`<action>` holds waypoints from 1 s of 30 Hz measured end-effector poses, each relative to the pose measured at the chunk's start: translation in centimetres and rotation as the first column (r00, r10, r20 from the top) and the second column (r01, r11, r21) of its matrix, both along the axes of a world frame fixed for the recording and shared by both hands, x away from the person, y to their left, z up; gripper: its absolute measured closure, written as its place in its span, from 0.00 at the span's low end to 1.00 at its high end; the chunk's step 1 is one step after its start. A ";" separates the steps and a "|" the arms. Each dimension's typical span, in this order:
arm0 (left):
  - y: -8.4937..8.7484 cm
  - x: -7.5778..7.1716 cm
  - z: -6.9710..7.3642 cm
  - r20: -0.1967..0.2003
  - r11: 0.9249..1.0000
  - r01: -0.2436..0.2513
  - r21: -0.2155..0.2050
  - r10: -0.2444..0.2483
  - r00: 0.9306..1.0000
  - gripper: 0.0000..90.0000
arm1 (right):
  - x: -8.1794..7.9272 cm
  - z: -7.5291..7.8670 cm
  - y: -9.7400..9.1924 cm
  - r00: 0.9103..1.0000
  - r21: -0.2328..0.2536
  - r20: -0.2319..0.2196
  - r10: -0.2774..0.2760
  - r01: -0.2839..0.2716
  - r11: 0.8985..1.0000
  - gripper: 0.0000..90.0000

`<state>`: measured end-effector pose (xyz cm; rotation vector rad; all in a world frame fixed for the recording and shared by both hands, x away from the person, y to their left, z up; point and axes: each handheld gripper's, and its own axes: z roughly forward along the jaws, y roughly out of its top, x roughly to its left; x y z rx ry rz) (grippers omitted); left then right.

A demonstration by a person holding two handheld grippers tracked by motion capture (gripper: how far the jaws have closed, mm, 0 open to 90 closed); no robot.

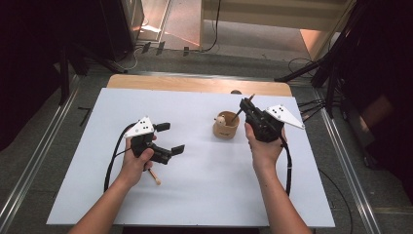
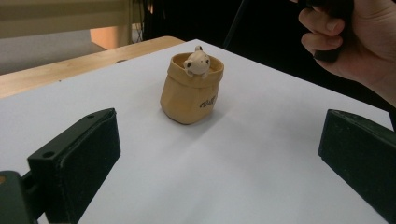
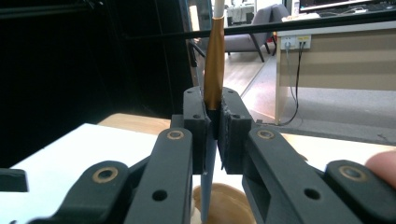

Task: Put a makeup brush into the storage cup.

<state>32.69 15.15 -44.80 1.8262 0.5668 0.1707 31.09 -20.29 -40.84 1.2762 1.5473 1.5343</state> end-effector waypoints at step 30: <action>-0.1 -0.1 -0.1 -0.011 1.000 0.007 -0.004 -0.007 1.000 0.00 | 2.2 -3.5 0.6 0.996 -0.079 -0.091 -0.001 -0.006 0.997 0.94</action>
